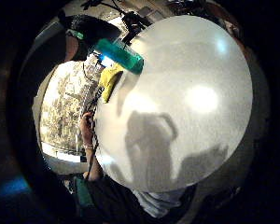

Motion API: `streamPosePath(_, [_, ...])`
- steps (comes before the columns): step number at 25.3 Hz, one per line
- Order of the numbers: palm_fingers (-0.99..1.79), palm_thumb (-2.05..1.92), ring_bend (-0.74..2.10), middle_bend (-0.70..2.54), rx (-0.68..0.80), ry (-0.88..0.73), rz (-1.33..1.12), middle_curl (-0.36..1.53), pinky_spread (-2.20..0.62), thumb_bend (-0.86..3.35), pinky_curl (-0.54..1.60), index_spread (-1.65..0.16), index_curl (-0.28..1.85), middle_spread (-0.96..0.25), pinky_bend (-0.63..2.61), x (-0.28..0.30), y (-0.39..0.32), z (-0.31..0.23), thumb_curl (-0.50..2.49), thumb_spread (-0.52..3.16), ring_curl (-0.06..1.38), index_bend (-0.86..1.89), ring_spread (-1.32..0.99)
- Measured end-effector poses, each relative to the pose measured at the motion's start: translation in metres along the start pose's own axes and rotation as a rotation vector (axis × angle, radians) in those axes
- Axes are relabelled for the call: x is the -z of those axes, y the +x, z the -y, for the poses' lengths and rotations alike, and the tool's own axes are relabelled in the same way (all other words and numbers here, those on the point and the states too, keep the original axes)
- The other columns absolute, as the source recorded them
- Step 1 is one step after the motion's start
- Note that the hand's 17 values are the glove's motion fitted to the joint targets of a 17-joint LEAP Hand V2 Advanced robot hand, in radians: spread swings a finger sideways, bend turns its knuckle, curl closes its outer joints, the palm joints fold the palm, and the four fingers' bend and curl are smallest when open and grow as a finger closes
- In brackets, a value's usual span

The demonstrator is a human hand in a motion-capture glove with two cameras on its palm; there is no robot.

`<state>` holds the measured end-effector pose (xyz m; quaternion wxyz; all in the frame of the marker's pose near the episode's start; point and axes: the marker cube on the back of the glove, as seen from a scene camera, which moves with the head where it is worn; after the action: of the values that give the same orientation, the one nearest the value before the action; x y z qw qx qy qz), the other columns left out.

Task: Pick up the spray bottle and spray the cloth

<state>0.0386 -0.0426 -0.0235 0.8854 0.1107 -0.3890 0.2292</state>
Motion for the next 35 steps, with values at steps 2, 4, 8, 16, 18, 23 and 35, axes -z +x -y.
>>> streamPosePath(2, [0.77, 0.84, 0.36, 0.27, -0.014, 0.012, -0.016, 0.39, 0.16, -0.01, 0.36, -0.32, 0.23, -0.01, 0.33, -0.004, 0.003, 0.016, 0.36, 0.92, 0.35, 0.08, -0.02])
streamPosePath(4, [0.74, 0.85, 0.37, 0.26, -0.027, 0.026, -0.028, 0.39, 0.16, -0.02, 0.37, -0.32, 0.22, 0.0, 0.35, -0.007, 0.008, 0.031, 0.36, 0.92, 0.36, 0.07, -0.02])
streamPosePath(8, [0.7, 0.86, 0.38, 0.24, -0.057, 0.042, -0.035, 0.39, 0.17, -0.02, 0.38, -0.32, 0.2, 0.01, 0.39, -0.015, 0.015, 0.058, 0.36, 0.91, 0.36, 0.06, -0.01])
streamPosePath(16, [0.66, 0.9, 0.4, 0.23, -0.062, 0.053, -0.06, 0.4, 0.19, -0.01, 0.38, -0.33, 0.19, 0.01, 0.44, -0.028, 0.015, 0.083, 0.38, 0.9, 0.37, 0.08, 0.0])
streamPosePath(18, [0.68, 0.94, 0.4, 0.24, -0.042, 0.081, -0.058, 0.41, 0.19, 0.0, 0.38, -0.32, 0.19, 0.01, 0.44, -0.028, 0.014, 0.084, 0.39, 0.9, 0.37, 0.09, 0.0])
streamPosePath(23, [0.9, 1.07, 0.44, 0.27, 0.004, 0.153, -0.046, 0.42, 0.13, 0.05, 0.36, -0.27, 0.22, -0.03, 0.39, -0.027, 0.012, 0.084, 0.44, 0.89, 0.37, 0.16, -0.04])
streamPosePath(35, [1.25, 1.21, 0.61, 0.36, 0.019, 0.209, 0.02, 0.51, -0.2, 0.04, 0.41, -0.2, 0.35, -0.1, 0.43, -0.024, 0.018, 0.076, 0.56, 0.53, 0.49, 0.29, -0.15])
